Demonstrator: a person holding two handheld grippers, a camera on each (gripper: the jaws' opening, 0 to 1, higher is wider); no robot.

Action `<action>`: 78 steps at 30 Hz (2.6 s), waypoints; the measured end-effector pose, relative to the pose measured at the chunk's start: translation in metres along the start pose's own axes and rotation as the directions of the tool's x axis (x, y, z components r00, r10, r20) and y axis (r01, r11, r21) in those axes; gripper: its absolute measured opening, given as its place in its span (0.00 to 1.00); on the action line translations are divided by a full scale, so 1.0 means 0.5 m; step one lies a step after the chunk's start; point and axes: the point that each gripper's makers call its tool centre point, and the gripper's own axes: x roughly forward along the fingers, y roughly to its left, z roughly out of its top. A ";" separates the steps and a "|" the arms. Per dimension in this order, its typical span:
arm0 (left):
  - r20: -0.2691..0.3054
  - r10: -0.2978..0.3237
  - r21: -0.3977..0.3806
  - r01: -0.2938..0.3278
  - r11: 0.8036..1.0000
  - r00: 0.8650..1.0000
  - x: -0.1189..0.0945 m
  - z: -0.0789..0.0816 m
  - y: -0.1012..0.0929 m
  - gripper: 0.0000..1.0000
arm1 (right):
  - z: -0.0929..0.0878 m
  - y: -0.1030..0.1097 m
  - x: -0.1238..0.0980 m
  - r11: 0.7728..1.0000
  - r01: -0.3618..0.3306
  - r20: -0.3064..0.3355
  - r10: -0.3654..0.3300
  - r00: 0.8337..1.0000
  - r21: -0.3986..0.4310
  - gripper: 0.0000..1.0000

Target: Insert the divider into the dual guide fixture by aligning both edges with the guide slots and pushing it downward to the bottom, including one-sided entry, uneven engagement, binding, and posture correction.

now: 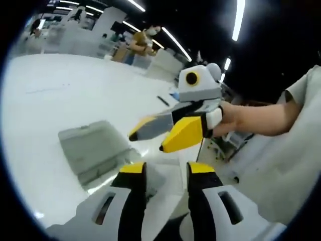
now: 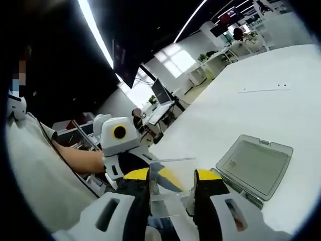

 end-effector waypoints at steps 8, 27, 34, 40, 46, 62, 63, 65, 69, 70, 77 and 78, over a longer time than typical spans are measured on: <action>-0.013 0.142 0.019 -0.142 0.990 0.990 0.009 -0.015 0.019 0.23 | -0.024 -0.025 0.009 0.995 0.090 -0.020 -0.089 0.996 0.044 0.30; -0.076 0.369 0.079 -0.364 0.928 0.926 0.017 -0.035 0.043 0.12 | -0.047 -0.063 0.028 0.948 0.275 -0.064 -0.268 0.961 0.162 0.29; -0.095 0.413 0.063 -0.408 0.911 0.906 0.013 -0.040 0.057 0.08 | -0.058 -0.072 0.031 0.925 0.333 -0.085 -0.322 0.943 0.185 0.29; -0.111 0.426 0.044 -0.424 0.905 0.898 0.016 -0.050 0.061 0.07 | -0.066 -0.078 0.029 0.905 0.374 -0.106 -0.359 0.927 0.204 0.29; -0.123 0.435 0.016 -0.437 0.899 0.892 0.017 -0.058 0.066 0.04 | -0.072 -0.089 0.029 0.880 0.424 -0.129 -0.405 0.905 0.215 0.29; -0.133 0.445 -0.033 -0.452 0.891 0.886 0.019 -0.063 0.069 0.03 | -0.084 -0.103 0.026 0.834 0.490 -0.155 -0.465 0.872 0.255 0.29; -0.132 0.445 -0.033 -0.453 0.891 0.886 0.019 -0.064 0.069 0.03 | -0.084 -0.102 0.026 0.831 0.492 -0.154 -0.467 0.871 0.259 0.29; -0.140 0.452 -0.025 -0.459 0.888 0.881 0.019 -0.067 0.070 0.03 | -0.086 -0.101 0.028 0.832 0.493 -0.156 -0.467 0.870 0.256 0.29; -0.152 0.455 -0.019 -0.463 0.886 0.877 0.019 -0.074 0.071 0.03 | -0.092 -0.097 0.029 0.829 0.497 -0.161 -0.470 0.868 0.258 0.29; -0.155 0.453 -0.018 -0.461 0.887 0.878 0.019 -0.075 0.070 0.03 | -0.094 -0.098 0.029 0.827 0.499 -0.163 -0.472 0.867 0.258 0.29; -0.162 0.446 -0.030 -0.456 0.889 0.880 0.015 -0.079 0.068 0.02 | -0.098 -0.093 0.030 0.823 0.499 -0.170 -0.469 0.867 0.270 0.29; -0.165 0.443 -0.030 -0.454 0.891 0.881 0.015 -0.081 0.069 0.02 | -0.098 -0.093 0.031 0.823 0.498 -0.172 -0.468 0.867 0.273 0.29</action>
